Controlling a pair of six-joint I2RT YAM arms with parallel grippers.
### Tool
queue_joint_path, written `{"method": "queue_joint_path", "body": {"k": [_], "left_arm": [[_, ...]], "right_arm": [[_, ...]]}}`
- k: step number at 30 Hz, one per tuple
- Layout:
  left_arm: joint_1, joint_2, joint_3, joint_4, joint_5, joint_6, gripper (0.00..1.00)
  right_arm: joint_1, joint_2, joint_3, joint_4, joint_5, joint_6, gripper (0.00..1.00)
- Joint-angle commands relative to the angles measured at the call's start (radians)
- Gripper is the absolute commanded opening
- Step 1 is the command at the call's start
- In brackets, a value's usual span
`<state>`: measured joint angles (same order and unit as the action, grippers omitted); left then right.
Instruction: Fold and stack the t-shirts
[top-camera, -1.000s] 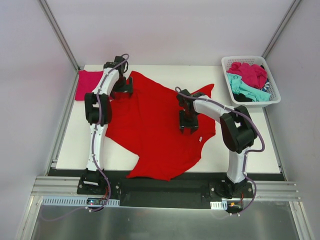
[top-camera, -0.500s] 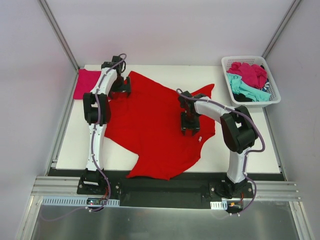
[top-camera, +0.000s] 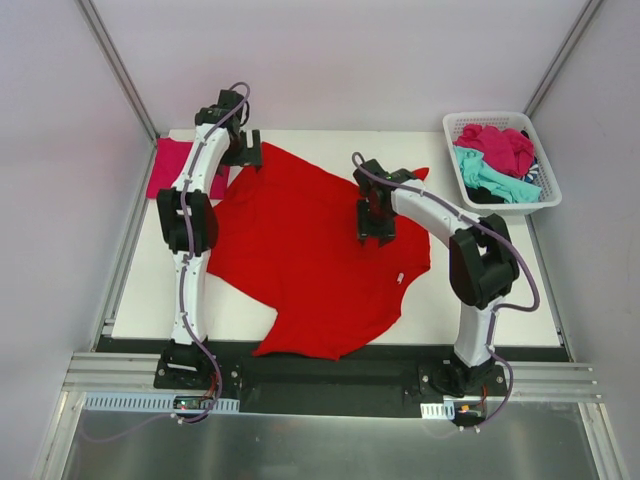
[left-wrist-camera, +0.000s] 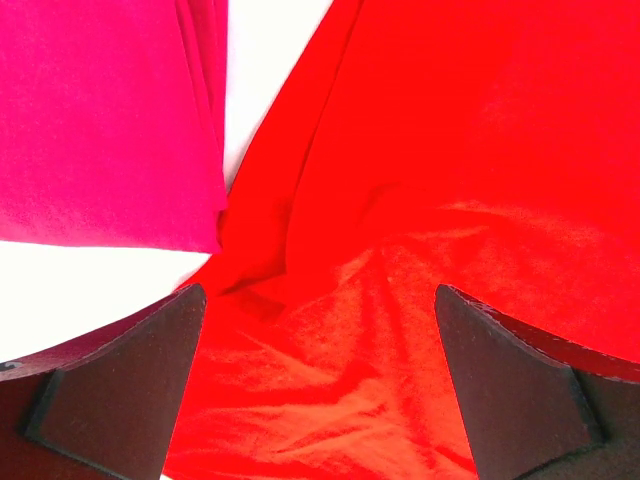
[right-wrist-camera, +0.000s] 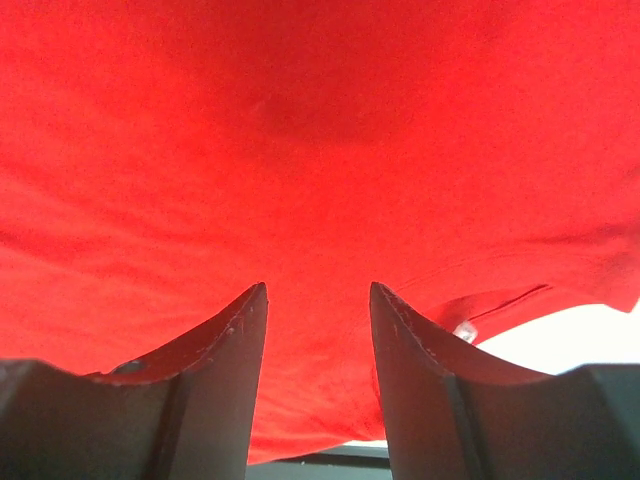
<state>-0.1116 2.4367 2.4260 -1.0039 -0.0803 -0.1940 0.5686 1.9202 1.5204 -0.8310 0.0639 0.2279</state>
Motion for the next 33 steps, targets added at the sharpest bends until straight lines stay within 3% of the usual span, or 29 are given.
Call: {"method": "queue_joint_path", "body": {"k": [1,7,19,33], "left_arm": [[-0.005,-0.053,0.027,-0.006,-0.003,0.010,0.99],[-0.008,-0.036,0.025,-0.004,-0.003,0.010,0.99],[-0.019,-0.047,0.019,-0.004,-0.032,0.015,0.99],[-0.023,-0.061,0.012,-0.002,-0.081,0.016,0.99]], "right_arm": [[-0.096,0.029,0.079,-0.034,0.077,0.004,0.49],[-0.180,0.118,0.190,-0.100,0.093,-0.016,0.48],[-0.190,0.137,0.142,-0.069,0.086,-0.022,0.48],[-0.210,0.215,0.198,-0.128,0.235,-0.044,0.49]]}}
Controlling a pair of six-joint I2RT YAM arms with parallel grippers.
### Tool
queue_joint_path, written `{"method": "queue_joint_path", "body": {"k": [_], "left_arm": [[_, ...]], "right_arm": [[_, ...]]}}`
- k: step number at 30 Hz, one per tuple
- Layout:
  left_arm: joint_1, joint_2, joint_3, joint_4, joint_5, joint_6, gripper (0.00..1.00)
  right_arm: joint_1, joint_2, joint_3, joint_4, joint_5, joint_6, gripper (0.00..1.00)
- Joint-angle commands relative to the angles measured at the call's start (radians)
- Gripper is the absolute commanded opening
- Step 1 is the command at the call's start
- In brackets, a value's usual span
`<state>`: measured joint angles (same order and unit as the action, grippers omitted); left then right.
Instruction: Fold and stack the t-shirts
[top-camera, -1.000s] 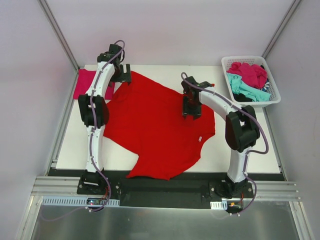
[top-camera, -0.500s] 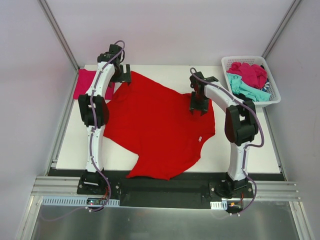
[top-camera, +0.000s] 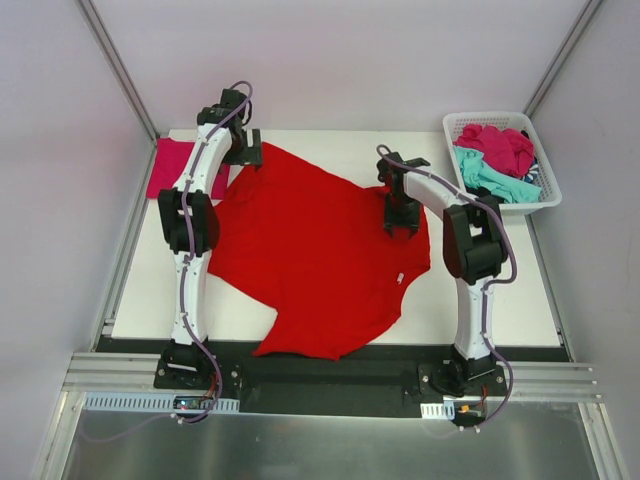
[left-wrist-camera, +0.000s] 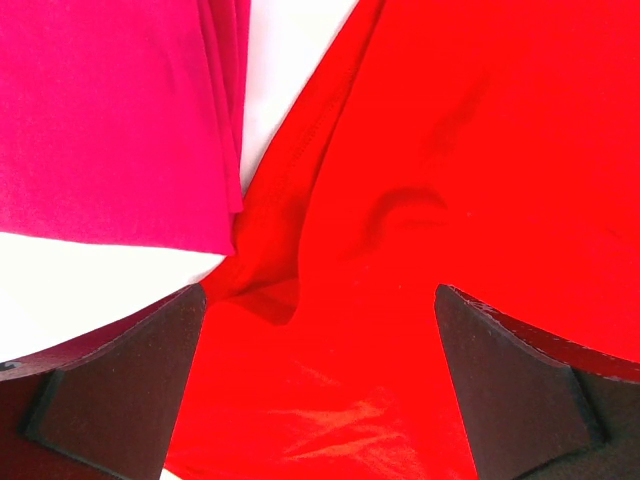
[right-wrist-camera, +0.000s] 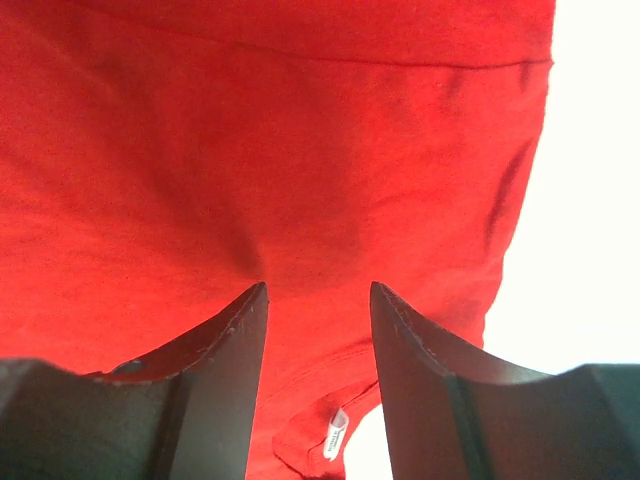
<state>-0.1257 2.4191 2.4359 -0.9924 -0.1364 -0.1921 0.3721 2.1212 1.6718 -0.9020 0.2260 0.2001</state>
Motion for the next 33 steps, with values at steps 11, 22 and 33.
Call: {"method": "queue_joint_path", "body": {"k": [11,22,33], "left_arm": [[-0.012,-0.069,-0.015,-0.014,-0.026,0.011,0.99],[-0.015,-0.089,-0.017,-0.012,-0.026,0.011,0.99],[-0.064,-0.120,-0.080,-0.011,-0.045,-0.003,0.99]], "right_arm": [[-0.082,0.031,0.156,-0.038,0.059,-0.042,0.35],[-0.165,0.207,0.479,-0.169,0.003,-0.094,0.09],[-0.162,0.186,0.363,-0.130,-0.037,-0.103,0.25]]}}
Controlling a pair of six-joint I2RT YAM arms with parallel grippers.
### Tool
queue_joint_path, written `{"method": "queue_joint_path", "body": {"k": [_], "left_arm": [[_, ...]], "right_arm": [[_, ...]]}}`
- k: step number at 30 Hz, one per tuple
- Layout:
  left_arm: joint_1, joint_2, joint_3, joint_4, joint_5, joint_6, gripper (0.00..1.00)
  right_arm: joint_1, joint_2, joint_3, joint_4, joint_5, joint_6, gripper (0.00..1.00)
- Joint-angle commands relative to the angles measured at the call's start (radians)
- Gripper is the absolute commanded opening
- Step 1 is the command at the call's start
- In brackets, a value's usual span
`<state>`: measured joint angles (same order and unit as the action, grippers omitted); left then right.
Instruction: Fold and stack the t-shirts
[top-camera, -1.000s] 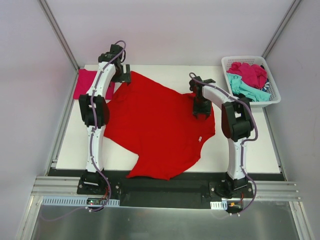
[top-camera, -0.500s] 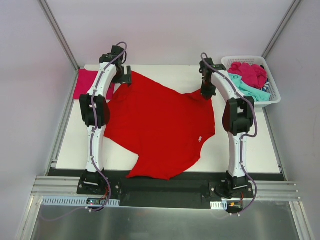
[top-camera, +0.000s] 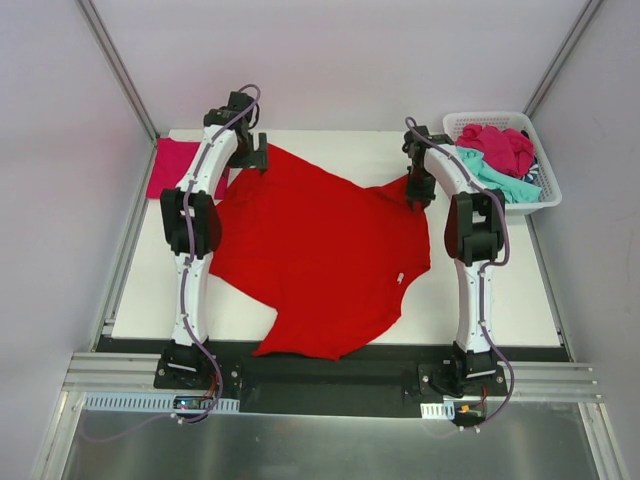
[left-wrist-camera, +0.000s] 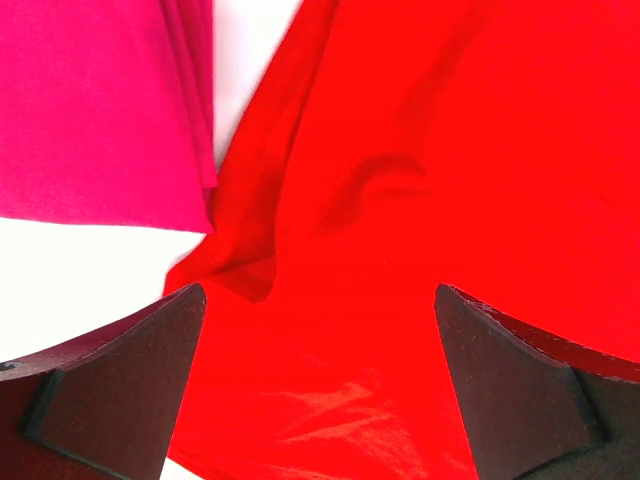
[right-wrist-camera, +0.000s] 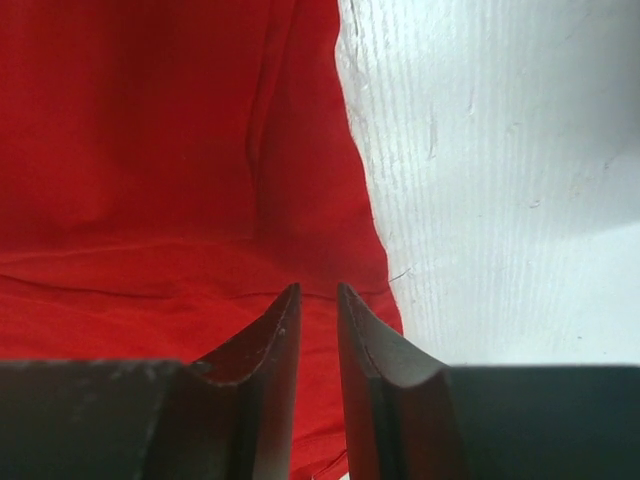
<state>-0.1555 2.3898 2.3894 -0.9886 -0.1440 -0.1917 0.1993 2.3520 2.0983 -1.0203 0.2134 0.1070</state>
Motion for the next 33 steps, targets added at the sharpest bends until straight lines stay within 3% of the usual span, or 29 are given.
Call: {"method": "queue_joint_path", "body": {"k": [1,25,30,33], "left_arm": [[-0.039,-0.092,-0.044,-0.016,-0.039,-0.003,0.99],[-0.081,-0.202,-0.128,-0.015,-0.058,-0.017,0.99],[-0.084,-0.210,-0.127,-0.013,-0.057,-0.014,1.00],[-0.084,-0.213,-0.125,-0.015,-0.060,-0.012,0.99]], "right_arm": [[0.012,-0.048,-0.078,-0.003,-0.026,-0.012,0.24],[0.083,-0.247,-0.491,0.123,-0.019,0.026,0.24],[0.092,-0.292,-0.489,0.103,0.007,0.036,0.24],[0.092,-0.290,-0.402,0.062,0.014,0.030,0.24]]}}
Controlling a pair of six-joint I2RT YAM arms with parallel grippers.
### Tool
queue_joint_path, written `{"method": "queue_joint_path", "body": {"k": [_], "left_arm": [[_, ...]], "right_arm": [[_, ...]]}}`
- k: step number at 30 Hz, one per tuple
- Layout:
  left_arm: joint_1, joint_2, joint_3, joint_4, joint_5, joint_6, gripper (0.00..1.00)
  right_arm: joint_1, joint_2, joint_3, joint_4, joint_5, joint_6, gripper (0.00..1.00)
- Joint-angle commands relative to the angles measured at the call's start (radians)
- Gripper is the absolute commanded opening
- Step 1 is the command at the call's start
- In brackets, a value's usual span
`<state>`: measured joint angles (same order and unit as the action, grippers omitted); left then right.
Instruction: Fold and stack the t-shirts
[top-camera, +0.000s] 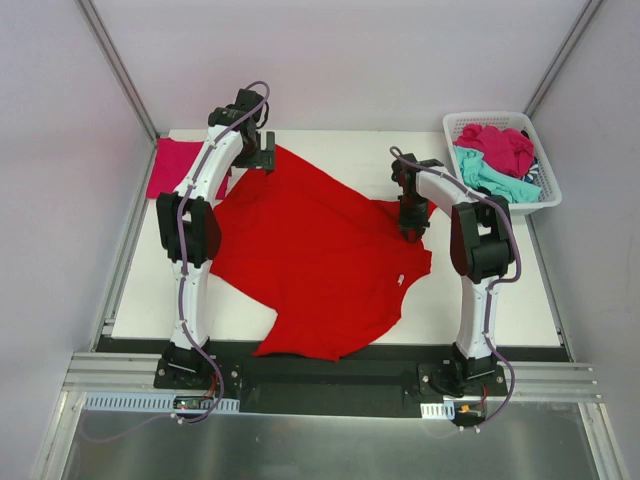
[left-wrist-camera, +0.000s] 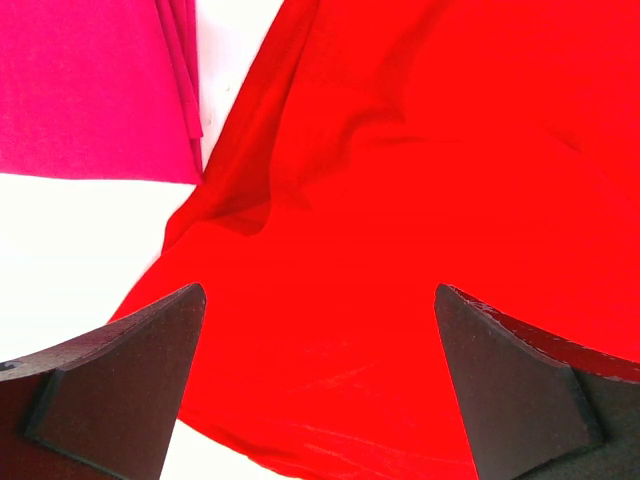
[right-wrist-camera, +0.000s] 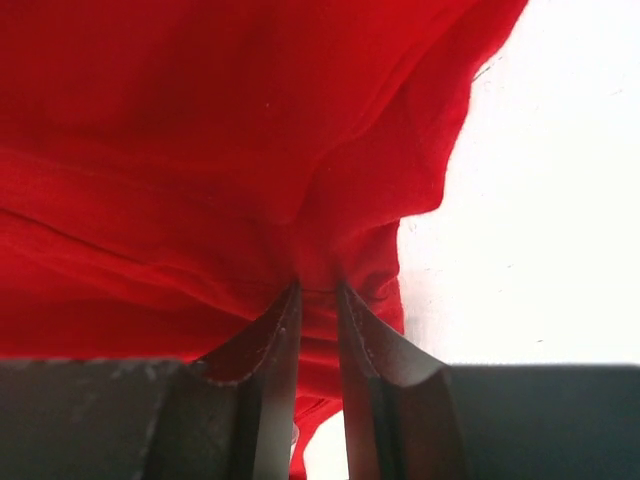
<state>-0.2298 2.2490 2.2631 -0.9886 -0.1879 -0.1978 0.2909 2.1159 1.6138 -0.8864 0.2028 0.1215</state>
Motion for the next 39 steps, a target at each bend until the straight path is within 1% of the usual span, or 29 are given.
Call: {"method": "queue_joint_path", "body": {"k": [1,3,4,8,11,17,24,39], "left_arm": [[-0.009,-0.074,0.000,-0.016,-0.016,-0.008,0.99],[-0.009,-0.072,0.003,-0.015,-0.018,-0.008,0.99],[-0.009,-0.071,0.006,-0.015,-0.018,-0.005,0.99],[-0.009,-0.068,0.010,-0.016,-0.018,-0.006,0.99],[-0.009,-0.065,0.010,-0.016,-0.022,-0.002,0.99],[-0.009,-0.060,0.022,-0.016,-0.024,0.004,0.99],[-0.011,-0.072,-0.004,-0.016,-0.030,0.006,0.99],[-0.019,-0.066,0.003,-0.016,-0.027,0.003,0.99]], "right_arm": [[0.001,-0.051,0.134,-0.083,0.029,0.010,0.24],[-0.001,-0.027,0.196,-0.109,0.041,0.001,0.25],[0.001,-0.016,0.263,-0.120,0.058,-0.003,0.25],[-0.007,0.062,0.395,-0.174,0.072,-0.034,0.25],[-0.016,0.110,0.422,-0.174,0.064,-0.039,0.25],[-0.030,0.162,0.411,-0.154,0.050,-0.045,0.25],[-0.055,0.191,0.423,-0.152,0.053,-0.062,0.25],[-0.045,0.128,0.327,-0.141,0.024,-0.046,0.25]]}}
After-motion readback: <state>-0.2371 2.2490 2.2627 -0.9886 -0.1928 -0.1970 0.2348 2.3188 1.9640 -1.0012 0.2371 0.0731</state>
